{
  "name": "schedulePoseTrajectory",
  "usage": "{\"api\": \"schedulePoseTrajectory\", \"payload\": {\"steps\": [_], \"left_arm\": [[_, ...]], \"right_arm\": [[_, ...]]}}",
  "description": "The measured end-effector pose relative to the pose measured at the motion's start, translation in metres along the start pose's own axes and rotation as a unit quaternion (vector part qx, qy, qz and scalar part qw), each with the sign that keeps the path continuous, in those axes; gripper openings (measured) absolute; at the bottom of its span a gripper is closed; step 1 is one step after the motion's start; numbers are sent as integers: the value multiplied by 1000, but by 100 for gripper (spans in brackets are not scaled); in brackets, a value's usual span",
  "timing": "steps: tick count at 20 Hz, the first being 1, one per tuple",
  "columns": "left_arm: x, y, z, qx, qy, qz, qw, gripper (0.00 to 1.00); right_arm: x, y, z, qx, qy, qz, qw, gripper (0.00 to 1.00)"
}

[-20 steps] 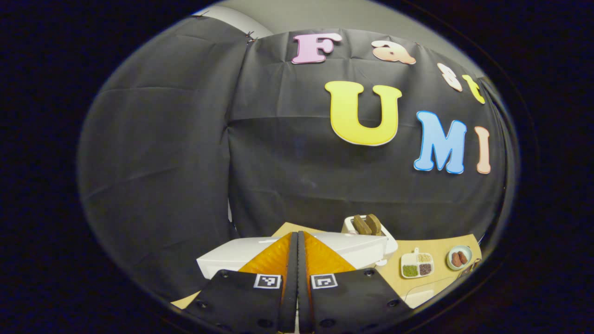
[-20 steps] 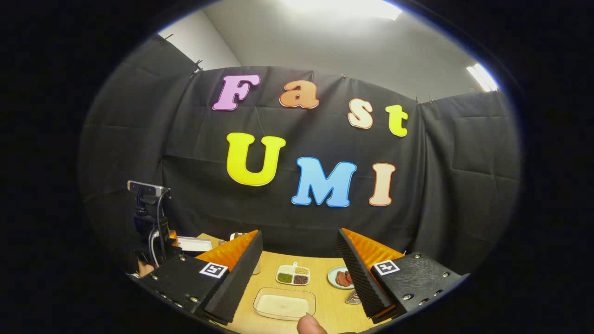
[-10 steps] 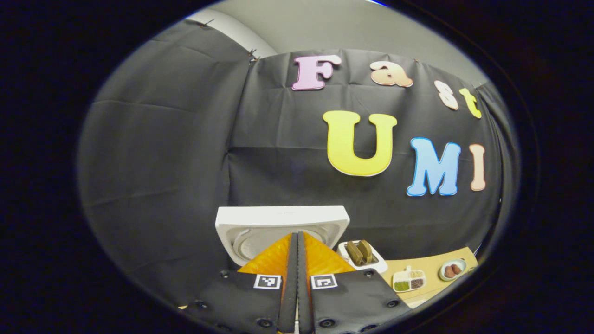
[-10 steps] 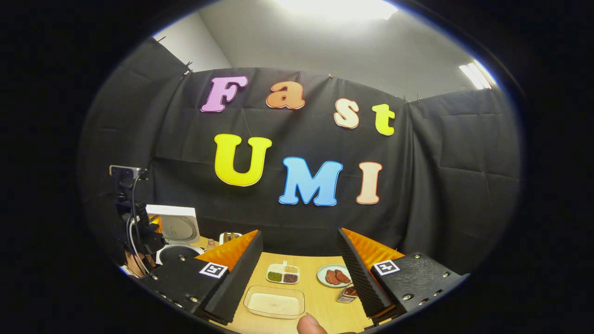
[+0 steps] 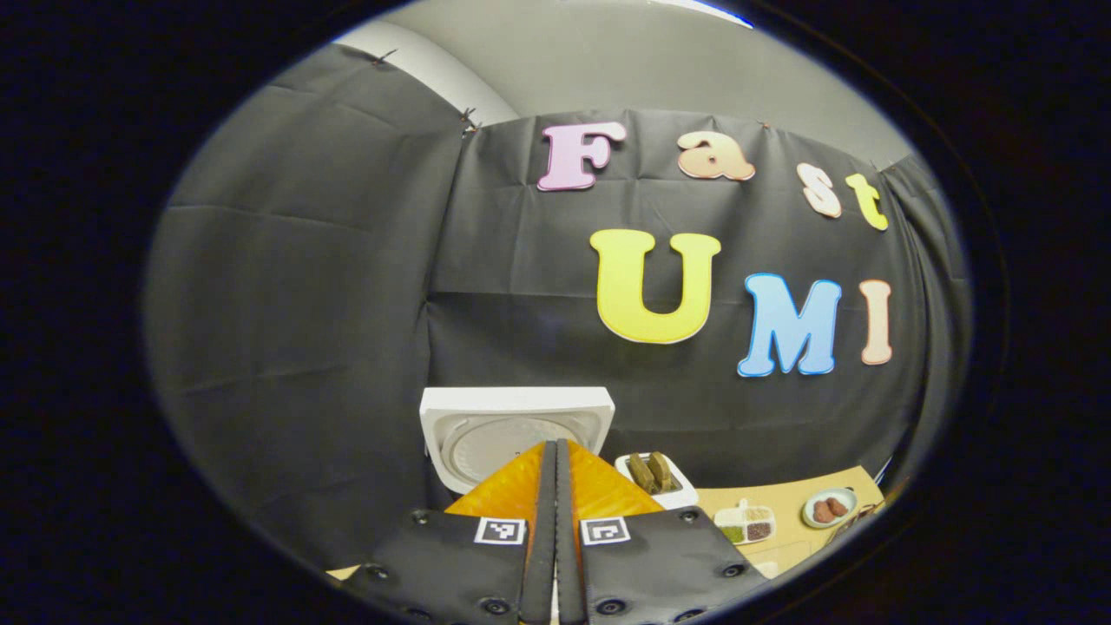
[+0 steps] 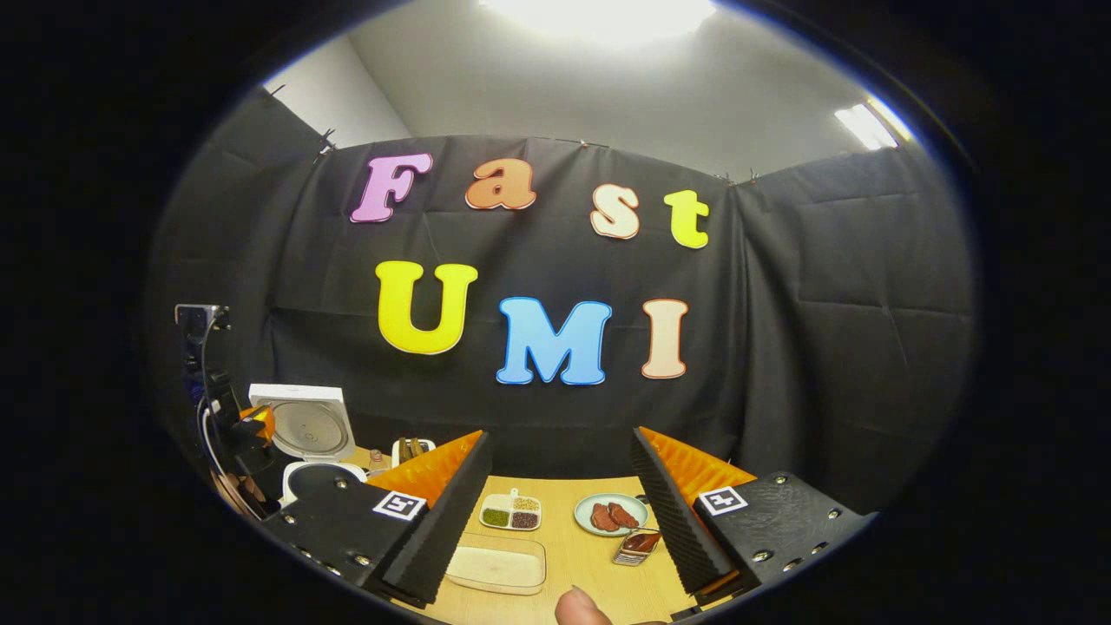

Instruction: Close the left gripper, press the button to open the rice cooker; take a wooden spoon from the chopstick holder with the right hand, scoop a spoonful of rice and pour it into the rice cooker, then put the wooden spoon back into the chopstick holder.

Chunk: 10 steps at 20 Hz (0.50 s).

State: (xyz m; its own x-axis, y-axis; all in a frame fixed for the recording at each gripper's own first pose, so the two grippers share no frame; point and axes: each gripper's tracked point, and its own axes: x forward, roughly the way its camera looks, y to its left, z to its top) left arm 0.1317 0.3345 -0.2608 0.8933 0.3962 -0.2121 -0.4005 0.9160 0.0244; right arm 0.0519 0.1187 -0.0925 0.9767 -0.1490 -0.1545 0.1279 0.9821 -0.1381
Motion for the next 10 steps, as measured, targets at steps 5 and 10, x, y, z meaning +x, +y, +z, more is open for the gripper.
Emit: {"api": "schedulePoseTrajectory", "payload": {"steps": [5, 10], "left_arm": [[-43, -31, 17, 3, -4, 7, 1000, 7], [-108, -77, 38, -7, -25, 6, 1000, 7]], "right_arm": [[9, -62, -16, 15, 3, -1, 1000, 98], [38, -145, -64, 50, 32, -5, 998, 98]]}}
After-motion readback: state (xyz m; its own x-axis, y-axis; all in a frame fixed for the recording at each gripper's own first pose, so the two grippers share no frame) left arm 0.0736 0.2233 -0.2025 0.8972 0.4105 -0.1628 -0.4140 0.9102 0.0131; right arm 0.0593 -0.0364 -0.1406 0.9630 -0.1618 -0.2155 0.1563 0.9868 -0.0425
